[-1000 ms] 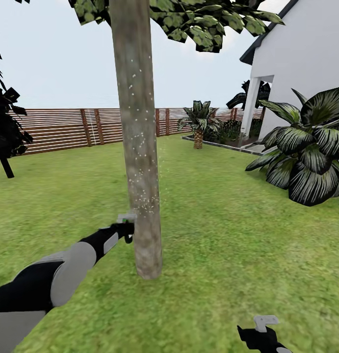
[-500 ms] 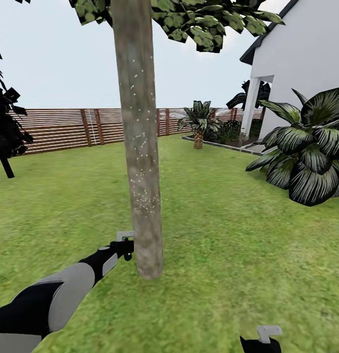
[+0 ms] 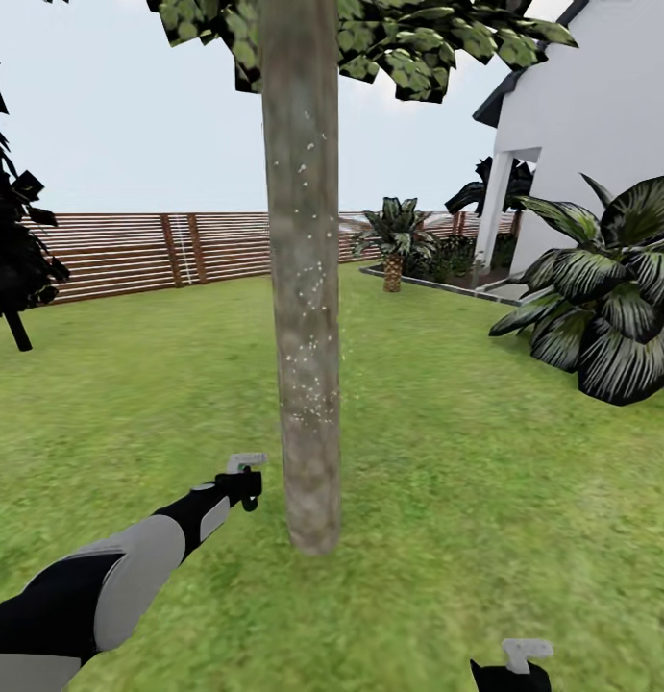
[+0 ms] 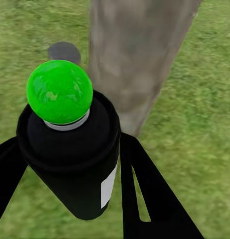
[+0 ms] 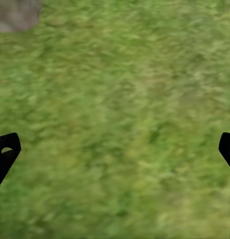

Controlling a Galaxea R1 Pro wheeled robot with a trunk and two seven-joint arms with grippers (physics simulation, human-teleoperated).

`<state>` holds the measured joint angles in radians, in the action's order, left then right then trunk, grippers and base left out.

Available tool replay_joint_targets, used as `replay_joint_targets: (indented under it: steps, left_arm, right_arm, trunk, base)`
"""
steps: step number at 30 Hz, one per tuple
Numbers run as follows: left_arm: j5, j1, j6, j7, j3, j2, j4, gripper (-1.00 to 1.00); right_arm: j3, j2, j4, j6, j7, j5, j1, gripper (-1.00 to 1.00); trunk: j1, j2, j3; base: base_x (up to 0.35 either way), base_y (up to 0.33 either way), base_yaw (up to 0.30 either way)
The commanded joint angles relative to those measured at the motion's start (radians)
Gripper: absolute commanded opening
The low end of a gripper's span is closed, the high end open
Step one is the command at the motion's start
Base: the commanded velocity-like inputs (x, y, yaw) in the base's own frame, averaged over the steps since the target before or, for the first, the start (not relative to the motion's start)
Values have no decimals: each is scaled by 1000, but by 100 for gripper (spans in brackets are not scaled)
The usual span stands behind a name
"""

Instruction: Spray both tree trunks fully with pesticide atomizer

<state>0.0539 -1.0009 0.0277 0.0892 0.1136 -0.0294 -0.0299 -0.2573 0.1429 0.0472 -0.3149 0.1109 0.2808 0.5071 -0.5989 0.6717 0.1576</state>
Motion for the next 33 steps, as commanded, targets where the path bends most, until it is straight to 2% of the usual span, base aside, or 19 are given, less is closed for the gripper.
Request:
replay_joint_targets:
  steps: [1,19,24,33]
  left_arm:
    - [7,-1,3,3,8,0,1,-100]
    - [7,-1,2,3,8,0,1,-100]
    - [7,-1,1,3,8,0,1,-100]
    - [7,-1,0,3,8,0,1,-100]
  right_arm:
    - [-6,0,5,-7,7,11,2,100]
    - [-6,0,5,-6,8,11,2,100]
    - [-6,0,5,-7,9,11,2,100]
    - [-6,0,5,-6,9,11,2,100]
  trunk:
    - [-1,1,2]
    - [-1,1,2]
    - [-1,1,2]
    - [-1,1,2]
  base:
    - [178,319,-183]
    - [35,344,-281]
    - [-1,350,-103]
    - [-86,350,-266]
